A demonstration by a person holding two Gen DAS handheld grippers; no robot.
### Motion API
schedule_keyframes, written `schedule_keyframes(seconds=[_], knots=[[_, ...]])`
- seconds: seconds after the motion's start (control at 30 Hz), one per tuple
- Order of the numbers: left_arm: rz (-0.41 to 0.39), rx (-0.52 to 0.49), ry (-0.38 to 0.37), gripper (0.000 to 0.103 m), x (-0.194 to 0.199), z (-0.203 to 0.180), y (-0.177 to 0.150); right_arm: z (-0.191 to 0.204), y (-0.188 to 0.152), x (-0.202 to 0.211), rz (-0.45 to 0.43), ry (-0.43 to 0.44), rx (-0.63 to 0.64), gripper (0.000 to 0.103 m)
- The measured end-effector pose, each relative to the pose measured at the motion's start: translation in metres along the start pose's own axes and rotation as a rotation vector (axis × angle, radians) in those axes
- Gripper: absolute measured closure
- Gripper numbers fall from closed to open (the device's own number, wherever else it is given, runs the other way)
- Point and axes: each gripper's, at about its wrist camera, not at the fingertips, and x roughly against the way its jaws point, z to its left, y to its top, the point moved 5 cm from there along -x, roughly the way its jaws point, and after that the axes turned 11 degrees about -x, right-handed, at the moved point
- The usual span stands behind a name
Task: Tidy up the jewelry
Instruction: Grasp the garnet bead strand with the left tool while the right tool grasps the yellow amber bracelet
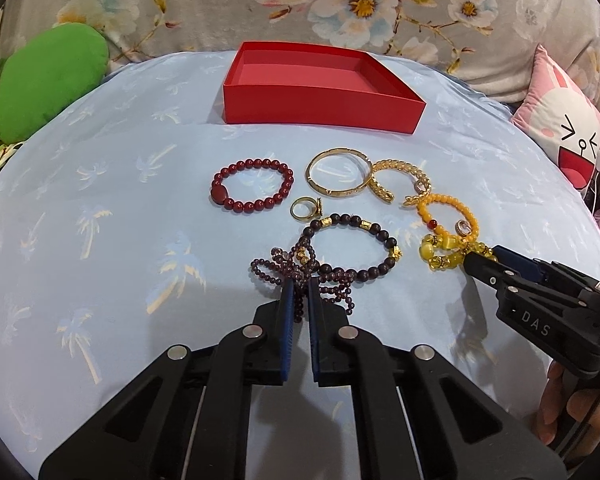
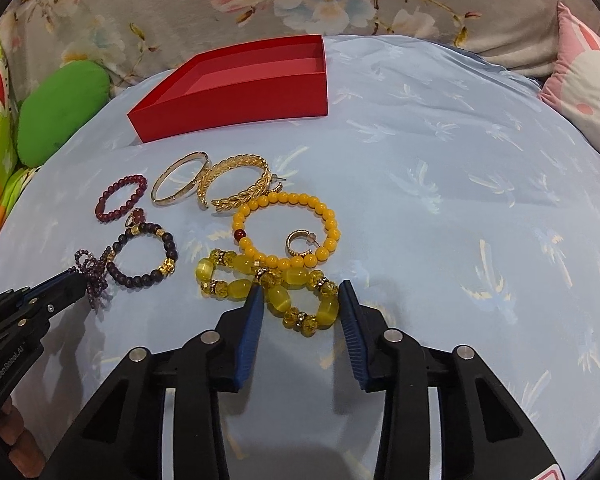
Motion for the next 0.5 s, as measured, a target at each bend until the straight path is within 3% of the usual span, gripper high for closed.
schedule_keyframes(seconds=[0.1, 0.3, 0.33, 0.5], knots=[[0.000, 0.003, -0.001, 0.096, 0.002, 0.001, 0.000, -0.001, 0.000, 0.001, 0.006, 0.011, -0.002, 0.081], [-0.004, 0.003, 0.003, 0.100, 0.008, 0.002, 0.001, -0.001, -0.002, 0.009, -0.001, 0.032, -0.008, 0.086], [-0.006, 0.004, 0.005, 0.103, 0.009, 0.003, 0.002, -0.001, -0.002, 0.012, -0.004, 0.038, -0.008, 0.093], [-0.025, 0.005, 0.012, 0.103, 0.017, 0.007, 0.007, 0.002, 0.001, 0.028, -0.032, 0.045, 0.003, 0.094]])
